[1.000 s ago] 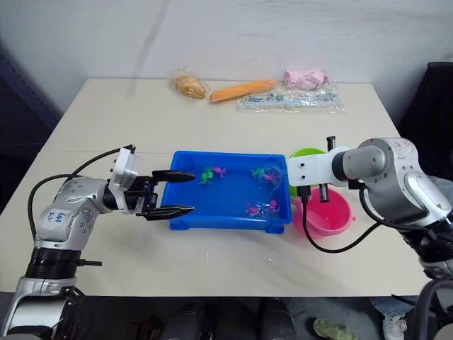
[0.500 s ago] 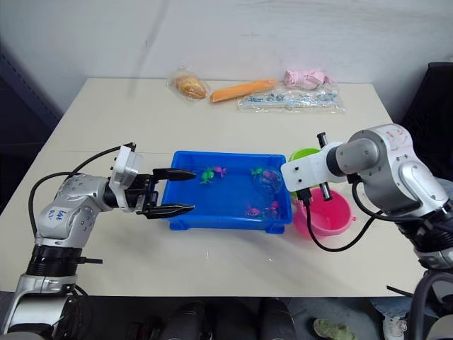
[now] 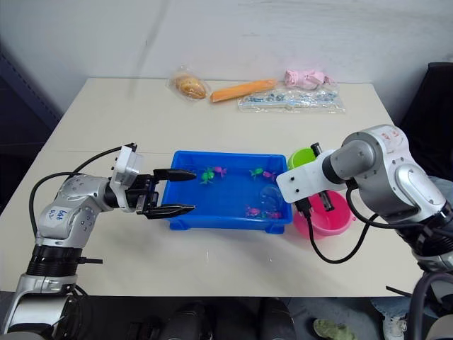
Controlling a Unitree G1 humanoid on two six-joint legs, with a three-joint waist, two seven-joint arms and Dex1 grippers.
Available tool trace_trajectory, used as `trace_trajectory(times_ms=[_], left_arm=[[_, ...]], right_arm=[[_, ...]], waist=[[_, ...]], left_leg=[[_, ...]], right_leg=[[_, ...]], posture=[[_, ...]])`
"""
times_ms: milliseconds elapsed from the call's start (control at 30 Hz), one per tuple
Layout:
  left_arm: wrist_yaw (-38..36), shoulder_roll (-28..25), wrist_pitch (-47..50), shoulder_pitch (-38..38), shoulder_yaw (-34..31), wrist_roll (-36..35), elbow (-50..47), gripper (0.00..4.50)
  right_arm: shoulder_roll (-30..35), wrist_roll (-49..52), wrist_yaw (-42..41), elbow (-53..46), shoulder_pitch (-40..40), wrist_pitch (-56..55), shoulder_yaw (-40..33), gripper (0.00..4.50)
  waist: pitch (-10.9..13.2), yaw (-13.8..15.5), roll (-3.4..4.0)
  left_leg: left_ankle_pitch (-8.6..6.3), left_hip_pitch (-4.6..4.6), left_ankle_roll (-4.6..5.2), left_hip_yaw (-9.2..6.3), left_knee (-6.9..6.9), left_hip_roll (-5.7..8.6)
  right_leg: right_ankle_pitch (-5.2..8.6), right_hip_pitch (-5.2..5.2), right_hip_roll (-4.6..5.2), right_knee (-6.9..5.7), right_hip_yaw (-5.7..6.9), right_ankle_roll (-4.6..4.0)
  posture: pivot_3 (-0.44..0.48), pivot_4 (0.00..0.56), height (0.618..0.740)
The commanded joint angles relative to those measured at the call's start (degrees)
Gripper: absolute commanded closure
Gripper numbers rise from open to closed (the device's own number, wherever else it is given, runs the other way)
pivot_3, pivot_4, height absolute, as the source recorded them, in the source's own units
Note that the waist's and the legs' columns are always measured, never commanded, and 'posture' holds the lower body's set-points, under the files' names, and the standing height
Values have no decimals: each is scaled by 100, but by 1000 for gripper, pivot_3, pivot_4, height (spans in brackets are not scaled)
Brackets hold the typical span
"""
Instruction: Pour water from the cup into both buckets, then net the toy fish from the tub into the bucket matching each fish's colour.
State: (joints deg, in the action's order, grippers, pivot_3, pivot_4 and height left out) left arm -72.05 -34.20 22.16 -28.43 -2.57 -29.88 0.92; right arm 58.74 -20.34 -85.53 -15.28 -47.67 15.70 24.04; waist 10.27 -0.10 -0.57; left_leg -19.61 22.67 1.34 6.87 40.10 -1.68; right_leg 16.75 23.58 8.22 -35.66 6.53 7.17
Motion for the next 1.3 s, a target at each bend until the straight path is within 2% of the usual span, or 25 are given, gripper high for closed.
trace_trajectory(times_ms=[33, 533, 867, 1100, 1300], left_arm=[[0, 13, 7, -66, -7, -125, -151, 68], [111, 71, 125, 63, 13, -182, -341, 68], [203, 68, 191, 203, -3, -246, -519, 68], [300, 25, 262, 364, -37, -329, -706, 68], [346, -6, 294, 428, -53, -360, -776, 68]], right_arm=[[162, 56, -371, -255, -15, 183, -109, 4500], [-4, 14, -427, -106, 130, 198, 124, 4500], [-32, 355, -601, -96, 238, 428, 132, 4500], [-608, 680, 88, -149, 322, 1005, -214, 4500], [-773, 695, 488, 76, 204, 904, -288, 4500]], waist=[[0, -1, 0], [0, -4, 0], [0, 0, 0], [0, -20, 0], [0, -12, 0]], left_leg=[[0, 0, 0, 0, 0, 0], [0, -1, 0, 0, 1, 0], [0, -2, 0, -3, 1, 0], [0, -9, -1, -9, 1, -2], [1, -20, -3, -3, -1, -3]], right_leg=[[0, 0, 0, 0, 0, 0], [0, 0, 0, -2, -1, 0], [0, -2, 0, -2, -1, 0], [0, -5, 0, -5, -1, -1], [1, -6, 0, -12, -8, -3]], posture=[[0, 150, 740], [0, 150, 740], [0, 150, 740], [0, 150, 740], [0, 150, 740]])
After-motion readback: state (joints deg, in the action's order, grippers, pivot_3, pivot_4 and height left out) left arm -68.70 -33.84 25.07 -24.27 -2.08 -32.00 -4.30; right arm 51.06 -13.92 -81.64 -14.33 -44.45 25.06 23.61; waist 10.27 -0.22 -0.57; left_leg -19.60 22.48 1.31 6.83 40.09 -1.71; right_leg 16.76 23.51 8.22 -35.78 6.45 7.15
